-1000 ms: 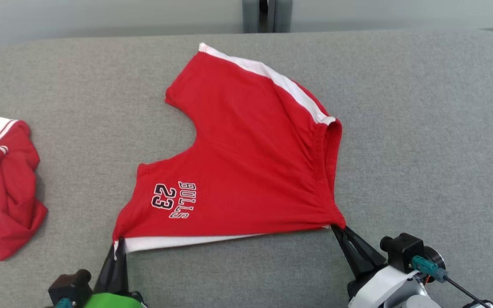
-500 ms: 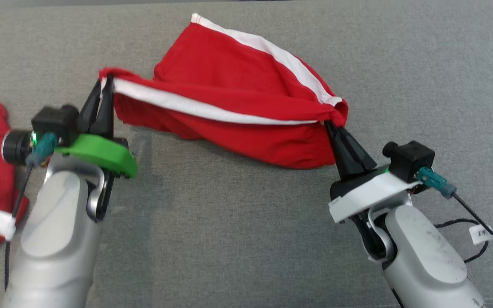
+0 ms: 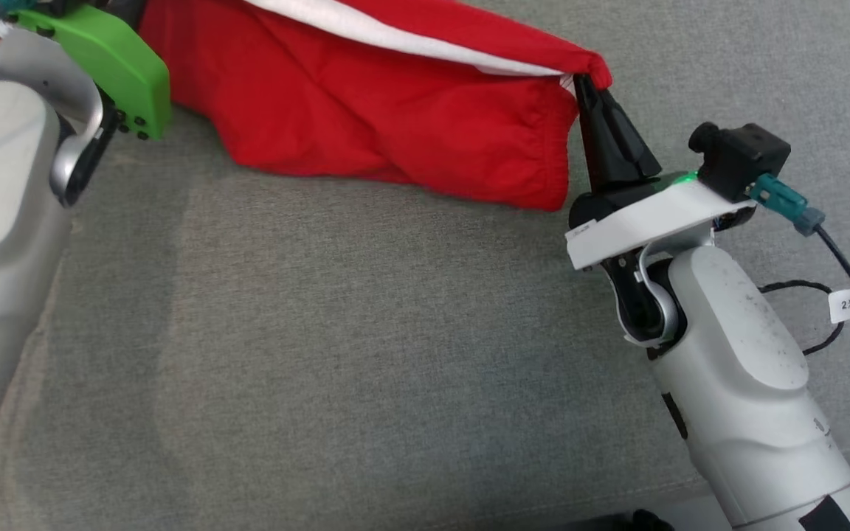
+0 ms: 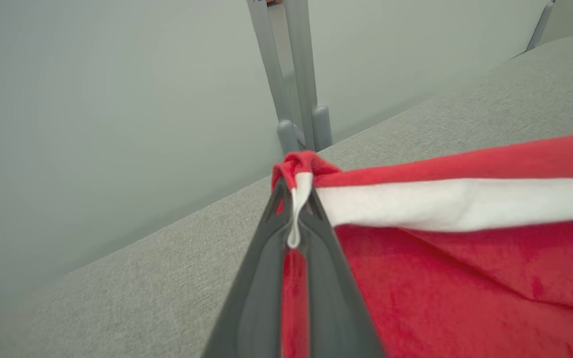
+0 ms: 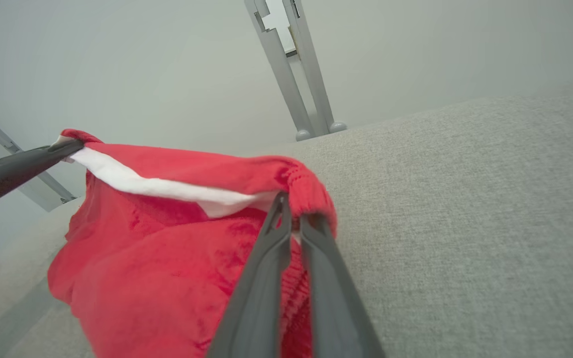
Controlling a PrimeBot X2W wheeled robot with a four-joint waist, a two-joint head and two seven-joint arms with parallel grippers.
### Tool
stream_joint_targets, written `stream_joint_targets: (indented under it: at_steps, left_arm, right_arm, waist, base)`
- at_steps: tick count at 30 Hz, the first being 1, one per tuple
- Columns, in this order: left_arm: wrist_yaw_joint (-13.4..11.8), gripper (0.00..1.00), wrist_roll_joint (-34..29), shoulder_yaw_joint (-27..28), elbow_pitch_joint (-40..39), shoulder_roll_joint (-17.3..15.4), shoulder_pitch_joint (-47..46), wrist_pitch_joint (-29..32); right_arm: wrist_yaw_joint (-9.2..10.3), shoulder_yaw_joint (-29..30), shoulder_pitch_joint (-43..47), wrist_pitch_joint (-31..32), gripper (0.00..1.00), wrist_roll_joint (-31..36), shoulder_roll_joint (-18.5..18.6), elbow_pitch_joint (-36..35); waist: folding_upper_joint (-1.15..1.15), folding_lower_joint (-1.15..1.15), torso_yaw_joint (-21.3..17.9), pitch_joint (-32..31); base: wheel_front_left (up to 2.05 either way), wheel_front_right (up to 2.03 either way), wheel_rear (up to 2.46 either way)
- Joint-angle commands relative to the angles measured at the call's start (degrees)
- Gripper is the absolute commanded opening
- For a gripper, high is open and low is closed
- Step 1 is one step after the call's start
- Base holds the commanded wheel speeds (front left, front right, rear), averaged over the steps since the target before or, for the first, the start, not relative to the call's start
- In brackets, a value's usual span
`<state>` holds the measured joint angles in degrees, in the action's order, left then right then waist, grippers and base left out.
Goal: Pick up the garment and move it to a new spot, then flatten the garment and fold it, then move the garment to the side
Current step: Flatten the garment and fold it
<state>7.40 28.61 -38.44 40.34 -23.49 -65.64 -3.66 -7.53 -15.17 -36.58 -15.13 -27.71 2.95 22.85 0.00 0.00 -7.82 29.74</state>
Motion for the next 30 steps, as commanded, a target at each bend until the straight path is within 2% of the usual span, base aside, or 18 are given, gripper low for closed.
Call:
stream_joint_targets:
  at_steps: [1,7,13,14,15,16,17,24,30]
  left_arm:
    - [0.1,0.0,0.8,-0.7,0.7,-1.0,-1.7,-0.1]
    - [0.0,0.0,3.1,-4.1,5.3,-2.1,-6.4,-1.2]
    - [-0.3,0.0,2.7,-5.0,11.9,0.1,-7.7,-3.3]
    - [-0.3,0.03,3.1,-4.9,12.8,0.5,-7.6,-3.8]
    - [-0.3,0.42,3.4,-4.8,13.4,0.8,-7.7,-4.5]
    - [-0.2,1.0,3.7,-4.6,14.4,1.1,-7.6,-5.2]
    - [-0.3,1.0,3.8,-4.5,15.1,1.4,-7.7,-6.2]
    - [-0.5,1.0,7.4,-1.8,19.4,4.7,-2.3,-10.4]
    - [-1.3,1.0,10.0,0.2,22.9,7.1,3.8,-11.3]
  right_arm:
    - [0.08,0.1,-1.1,0.0,0.0,-0.8,0.0,-0.3]
    - [0.09,0.5,-3.0,0.0,0.0,-2.9,0.0,0.0]
    - [0.09,-1.3,-3.0,0.0,0.0,-4.1,0.0,0.3]
    - [0.09,-2.1,-3.0,0.0,0.0,-4.3,0.0,0.3]
    - [0.09,-2.4,-2.9,0.0,0.2,-4.6,0.0,0.0]
    - [0.08,-2.6,-2.7,0.0,0.76,-4.6,0.0,-0.4]
    - [0.08,-2.8,-2.3,0.0,1.0,-4.5,0.0,-0.7]
    - [0.08,-0.5,2.0,0.0,1.0,0.4,0.0,-3.0]
    - [0.08,2.3,6.3,0.0,1.0,3.9,0.0,-5.2]
  waist:
    - [0.0,0.0,-4.4,4.8]
    - [0.0,0.0,-5.9,6.7]
    - [0.0,0.0,-5.9,7.1]
    - [0.0,0.0,-5.8,6.9]
    - [0.0,0.0,-5.6,6.8]
    - [0.0,0.0,-5.4,6.6]
    - [0.0,0.0,-5.2,6.3]
    - [0.0,0.0,-3.4,2.7]
    - [0.0,0.0,-2.7,0.9]
  base:
    - [0.0,0.0,0.0]
    - [0.0,0.0,0.0]
    - [0.0,0.0,0.0]
    - [0.0,0.0,0.0]
    - [0.0,0.0,0.0]
    - [0.0,0.0,0.0]
    - [0.0,0.0,0.0]
    - [0.0,0.0,0.0]
    - [0.0,0.0,0.0]
